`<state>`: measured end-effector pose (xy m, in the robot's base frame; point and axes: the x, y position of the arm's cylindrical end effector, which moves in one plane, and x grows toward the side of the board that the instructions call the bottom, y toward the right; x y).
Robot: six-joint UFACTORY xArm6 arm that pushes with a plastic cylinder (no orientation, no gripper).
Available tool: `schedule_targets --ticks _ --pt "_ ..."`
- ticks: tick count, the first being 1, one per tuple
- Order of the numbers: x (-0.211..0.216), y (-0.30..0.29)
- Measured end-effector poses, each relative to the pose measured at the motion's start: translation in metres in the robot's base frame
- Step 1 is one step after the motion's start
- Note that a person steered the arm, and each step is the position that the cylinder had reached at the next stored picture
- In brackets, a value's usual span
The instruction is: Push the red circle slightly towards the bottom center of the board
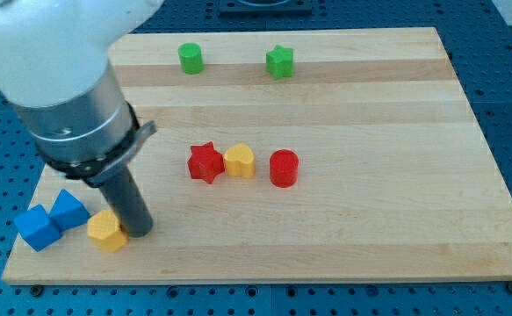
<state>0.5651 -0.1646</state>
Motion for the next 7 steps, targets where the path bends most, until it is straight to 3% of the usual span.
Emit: schedule_targets --ticks 2,5,6,7 --pt "0.000 -0.020" --pt "-0.019 0.335" --pt "-0.101 0.341" --pt "-0.134 0.292"
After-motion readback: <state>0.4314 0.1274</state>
